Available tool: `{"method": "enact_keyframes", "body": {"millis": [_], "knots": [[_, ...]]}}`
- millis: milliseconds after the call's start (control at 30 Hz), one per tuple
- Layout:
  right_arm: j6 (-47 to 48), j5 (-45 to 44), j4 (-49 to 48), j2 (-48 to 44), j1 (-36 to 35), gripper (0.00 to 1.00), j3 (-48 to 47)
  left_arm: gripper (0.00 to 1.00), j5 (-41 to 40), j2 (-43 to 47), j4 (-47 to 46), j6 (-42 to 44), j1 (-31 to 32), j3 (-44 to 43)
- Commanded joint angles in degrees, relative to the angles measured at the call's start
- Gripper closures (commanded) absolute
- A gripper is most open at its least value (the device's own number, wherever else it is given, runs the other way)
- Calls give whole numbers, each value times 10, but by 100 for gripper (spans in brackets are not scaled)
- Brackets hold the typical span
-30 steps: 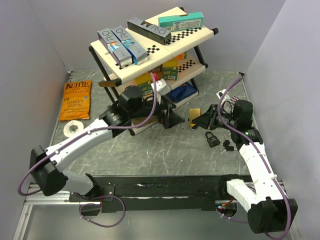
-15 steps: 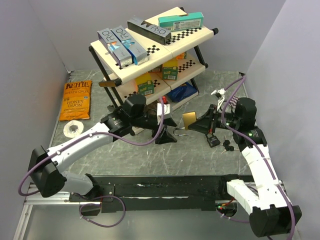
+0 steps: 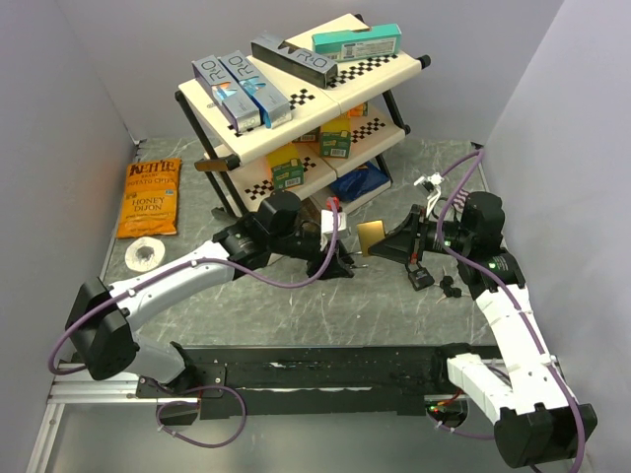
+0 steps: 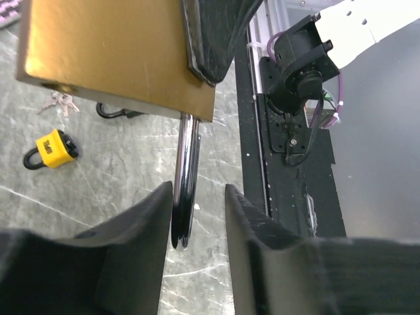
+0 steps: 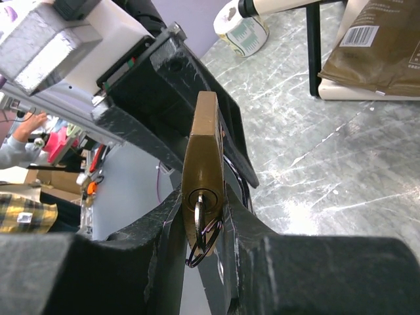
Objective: Lock with the key
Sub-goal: Pick up the lock from the center of the board.
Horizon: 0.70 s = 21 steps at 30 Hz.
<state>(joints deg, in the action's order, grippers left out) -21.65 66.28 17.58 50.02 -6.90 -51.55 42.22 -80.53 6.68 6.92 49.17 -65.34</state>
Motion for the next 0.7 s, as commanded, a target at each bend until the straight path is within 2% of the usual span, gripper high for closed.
{"method": "enact_keyframes", "body": {"millis": [0, 33, 100, 200, 233, 333, 400, 433, 667], "knots": [[-9, 32, -48, -14, -5, 100, -39, 67, 9, 1, -23, 13, 4, 3], [-7, 32, -48, -12, -5, 100, -39, 85, 9, 3, -24, 13, 5, 1], [-11, 29, -51, -11, -5, 100, -39, 99, -6, 0, -18, 6, 8, -4], [-3, 19, -27, -1, -5, 99, -43, 99, -3, 5, -4, 8, 7, -14], [8, 17, -8, 3, -5, 70, -55, 99, 0, 16, -4, 9, 8, -12], [86, -29, 100, 24, -1, 19, -98, 99, 27, 40, 18, 30, 8, -10], [144, -55, 142, 36, 5, 3, -117, 99, 45, 49, 39, 45, 7, -14], [160, -62, 168, 38, 14, 0, -129, 99, 45, 57, 57, 49, 7, -16], [376, -32, 295, 48, 21, 0, -160, 99, 53, 70, 131, 125, 6, -48]]}}
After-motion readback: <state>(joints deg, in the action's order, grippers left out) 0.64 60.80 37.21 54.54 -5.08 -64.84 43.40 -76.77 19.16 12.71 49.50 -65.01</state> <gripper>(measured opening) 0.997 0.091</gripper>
